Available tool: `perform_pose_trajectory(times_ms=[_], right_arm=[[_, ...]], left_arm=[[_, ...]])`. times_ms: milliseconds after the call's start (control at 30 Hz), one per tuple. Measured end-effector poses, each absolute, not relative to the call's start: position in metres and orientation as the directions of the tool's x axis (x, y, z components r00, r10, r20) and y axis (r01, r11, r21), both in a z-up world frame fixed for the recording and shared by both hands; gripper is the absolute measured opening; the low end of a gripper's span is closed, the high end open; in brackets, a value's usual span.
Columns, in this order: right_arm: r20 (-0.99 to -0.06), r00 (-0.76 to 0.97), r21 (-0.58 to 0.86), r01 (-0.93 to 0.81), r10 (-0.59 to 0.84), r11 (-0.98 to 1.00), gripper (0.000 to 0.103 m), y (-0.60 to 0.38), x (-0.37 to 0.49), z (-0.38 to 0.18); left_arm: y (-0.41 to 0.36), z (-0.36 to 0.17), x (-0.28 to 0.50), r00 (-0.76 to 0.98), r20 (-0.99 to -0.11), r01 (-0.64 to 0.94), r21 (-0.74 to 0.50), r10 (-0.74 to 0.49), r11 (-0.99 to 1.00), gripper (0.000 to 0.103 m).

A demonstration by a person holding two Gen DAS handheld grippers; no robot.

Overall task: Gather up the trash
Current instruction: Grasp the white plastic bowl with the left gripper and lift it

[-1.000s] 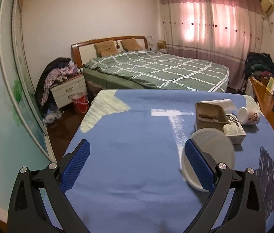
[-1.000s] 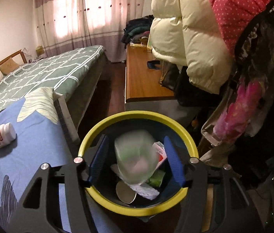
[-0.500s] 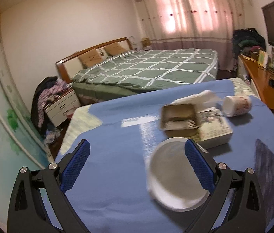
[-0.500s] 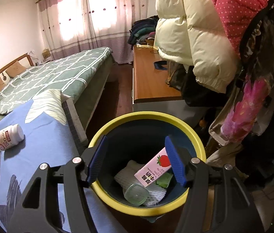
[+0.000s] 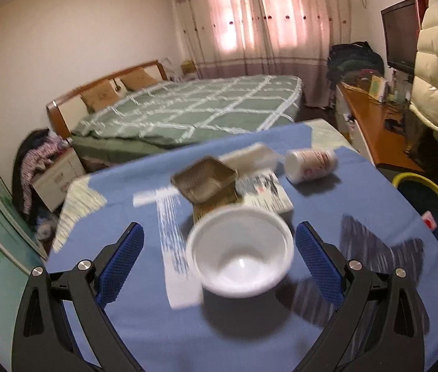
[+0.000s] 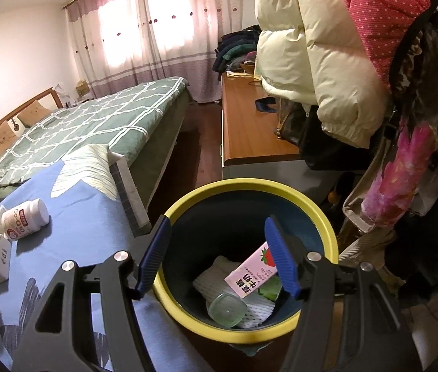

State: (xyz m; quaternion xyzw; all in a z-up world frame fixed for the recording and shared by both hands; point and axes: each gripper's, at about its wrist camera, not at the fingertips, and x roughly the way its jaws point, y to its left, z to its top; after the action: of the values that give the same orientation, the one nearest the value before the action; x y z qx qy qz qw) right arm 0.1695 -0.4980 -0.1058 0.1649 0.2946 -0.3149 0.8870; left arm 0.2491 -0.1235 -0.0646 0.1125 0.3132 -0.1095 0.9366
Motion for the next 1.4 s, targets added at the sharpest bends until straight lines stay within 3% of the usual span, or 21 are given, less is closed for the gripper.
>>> perform_pose_trajectory(times_ms=[367,567,700,1033,1400], right_arm=[[-0.624,0.639,0.117,0.646,-0.450,0.754,0.062,-0.496,0.170,-0.105],[-0.623,0.644,0.120,0.639,-0.443,0.760,0.062,-0.494,0.170,-0.105],[-0.621,0.650,0.128,0.636,-0.439,0.761,0.062,-0.496,0.169,-0.104],[-0.602,0.674,0.138,0.616,-0.428,0.775,0.062,-0.493,0.162,-0.095],[-0.587,0.666,0.092,0.619,-0.459,0.780,0.064,-0.519,0.108,-0.083]], left_arm=[[-0.126,-0.116,0.264,0.657,-0.739,0.295,0.073,-0.147,0.953,0.097],[-0.137,-0.124,0.290,0.667,-0.733,0.263,0.065,-0.133,0.963,0.096],[-0.139,-0.128,0.299,0.658,-0.740,0.256,0.046,-0.139,0.966,0.081],[-0.145,-0.101,0.272,0.715,-0.679,0.286,0.062,-0.169,0.956,0.080],[-0.239,-0.067,0.236,0.649,-0.668,0.508,0.025,-0.363,0.861,0.080]])
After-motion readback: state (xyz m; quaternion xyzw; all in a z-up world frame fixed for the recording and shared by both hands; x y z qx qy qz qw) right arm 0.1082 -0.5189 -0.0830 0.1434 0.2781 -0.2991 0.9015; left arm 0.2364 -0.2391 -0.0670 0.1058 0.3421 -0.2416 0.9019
